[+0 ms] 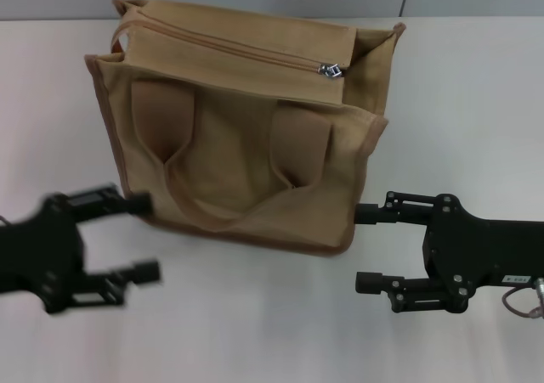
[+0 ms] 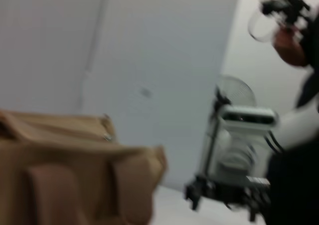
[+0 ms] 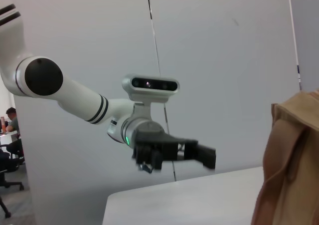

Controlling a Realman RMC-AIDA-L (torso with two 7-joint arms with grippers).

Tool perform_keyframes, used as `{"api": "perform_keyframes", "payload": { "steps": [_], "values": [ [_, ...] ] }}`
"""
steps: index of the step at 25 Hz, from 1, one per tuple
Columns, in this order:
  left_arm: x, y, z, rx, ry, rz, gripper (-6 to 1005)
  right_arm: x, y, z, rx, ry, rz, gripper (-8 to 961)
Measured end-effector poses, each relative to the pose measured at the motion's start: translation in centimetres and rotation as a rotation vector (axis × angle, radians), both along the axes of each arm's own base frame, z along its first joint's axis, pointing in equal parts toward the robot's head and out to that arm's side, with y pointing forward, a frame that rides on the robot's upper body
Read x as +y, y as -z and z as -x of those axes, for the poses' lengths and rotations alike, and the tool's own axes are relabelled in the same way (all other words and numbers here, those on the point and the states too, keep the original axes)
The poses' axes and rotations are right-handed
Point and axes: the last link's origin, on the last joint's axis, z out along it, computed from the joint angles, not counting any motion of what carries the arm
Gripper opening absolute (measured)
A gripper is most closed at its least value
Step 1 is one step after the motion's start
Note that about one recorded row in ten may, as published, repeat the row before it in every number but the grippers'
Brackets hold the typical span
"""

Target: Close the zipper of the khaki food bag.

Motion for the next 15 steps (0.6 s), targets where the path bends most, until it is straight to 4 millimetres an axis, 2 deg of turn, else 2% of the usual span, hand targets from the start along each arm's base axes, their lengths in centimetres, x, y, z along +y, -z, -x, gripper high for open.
{"api": "perform_keyframes", "payload": {
  "steps": [2, 15],
  "values": [
    [-0.1, 0.9, -0.3, 0.023, 0.027, 0.021, 811, 0.0, 0.1, 0.1, 0.000, -0.003, 0.009, 756],
    [-0.3, 2.1, -0.8, 0.042, 0.076, 0.029, 810, 0.0, 0.6, 0.4, -0.010, -0.007, 0.057, 756]
  ]
}}
